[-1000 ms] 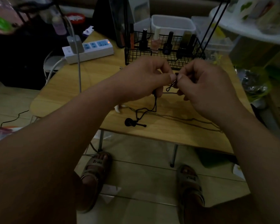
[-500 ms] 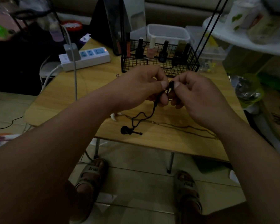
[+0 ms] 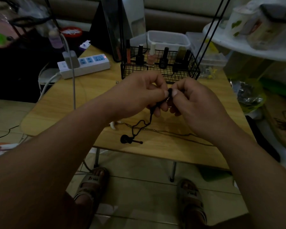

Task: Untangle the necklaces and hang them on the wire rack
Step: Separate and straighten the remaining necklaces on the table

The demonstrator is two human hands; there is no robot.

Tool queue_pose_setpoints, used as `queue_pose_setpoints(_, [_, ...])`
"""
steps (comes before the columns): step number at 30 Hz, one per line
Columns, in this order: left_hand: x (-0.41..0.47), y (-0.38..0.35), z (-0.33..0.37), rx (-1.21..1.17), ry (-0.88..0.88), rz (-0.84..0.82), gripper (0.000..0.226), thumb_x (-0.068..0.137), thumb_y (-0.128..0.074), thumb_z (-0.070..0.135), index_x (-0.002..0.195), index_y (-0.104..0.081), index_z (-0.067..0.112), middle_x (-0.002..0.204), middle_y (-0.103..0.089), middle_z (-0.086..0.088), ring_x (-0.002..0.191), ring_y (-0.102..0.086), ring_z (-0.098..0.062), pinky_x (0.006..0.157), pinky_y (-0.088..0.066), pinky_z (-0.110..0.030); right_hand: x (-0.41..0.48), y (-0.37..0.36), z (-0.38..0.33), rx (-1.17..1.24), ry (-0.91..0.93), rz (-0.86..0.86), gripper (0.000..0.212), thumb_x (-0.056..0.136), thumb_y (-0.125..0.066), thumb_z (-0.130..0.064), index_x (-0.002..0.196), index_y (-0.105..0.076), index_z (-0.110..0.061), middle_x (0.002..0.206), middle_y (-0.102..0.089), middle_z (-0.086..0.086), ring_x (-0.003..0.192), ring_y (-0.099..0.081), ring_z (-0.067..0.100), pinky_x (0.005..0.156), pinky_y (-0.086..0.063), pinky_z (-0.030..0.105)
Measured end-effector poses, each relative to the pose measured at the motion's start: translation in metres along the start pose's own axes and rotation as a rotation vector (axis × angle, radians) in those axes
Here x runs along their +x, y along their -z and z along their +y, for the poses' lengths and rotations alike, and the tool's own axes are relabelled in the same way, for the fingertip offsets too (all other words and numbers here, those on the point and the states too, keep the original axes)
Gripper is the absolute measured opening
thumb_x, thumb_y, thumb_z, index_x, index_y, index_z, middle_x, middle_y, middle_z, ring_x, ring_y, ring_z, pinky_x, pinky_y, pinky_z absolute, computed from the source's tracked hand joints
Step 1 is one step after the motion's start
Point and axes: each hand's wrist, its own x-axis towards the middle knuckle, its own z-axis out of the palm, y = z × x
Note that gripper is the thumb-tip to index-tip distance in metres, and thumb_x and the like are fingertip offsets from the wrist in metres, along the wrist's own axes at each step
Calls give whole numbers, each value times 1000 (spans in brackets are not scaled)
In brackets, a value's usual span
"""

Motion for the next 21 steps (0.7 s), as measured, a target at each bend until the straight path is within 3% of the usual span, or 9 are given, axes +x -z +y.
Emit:
queue_pose_setpoints(8, [-1, -1, -2, -41, -64, 67, 3, 101, -62, 4, 98, -61, 3, 84, -75, -17, 66, -69, -26, 65, -59, -34, -3, 5, -4, 122, -34, 26, 9, 104, -58, -28, 103, -64, -21, 91, -75, 0, 79, -71, 10, 70, -61, 39])
queue_pose_setpoints(14, [0, -2, -4, -46, -82, 91, 3, 102, -61, 5, 98, -61, 5, 85, -75, -13, 69, -72, -27, 69, -60, -37, -1, 4, -2, 207, -38, 25, 7, 104, -58, -14, 104, -65, -16, 86, -76, -3, 81, -72, 8, 67, -59, 25])
queue_pose_setpoints(21, [-1, -3, 0, -102, -56, 79, 2, 105, -55, 5, 103, -55, 4, 85, -76, -14, 64, -67, -27, 64, -57, -36, 0, 7, -1, 305, -48, -8, 24, 100, -61, -11, 120, -65, -23, 108, -74, -3, 98, -71, 8, 79, -60, 27])
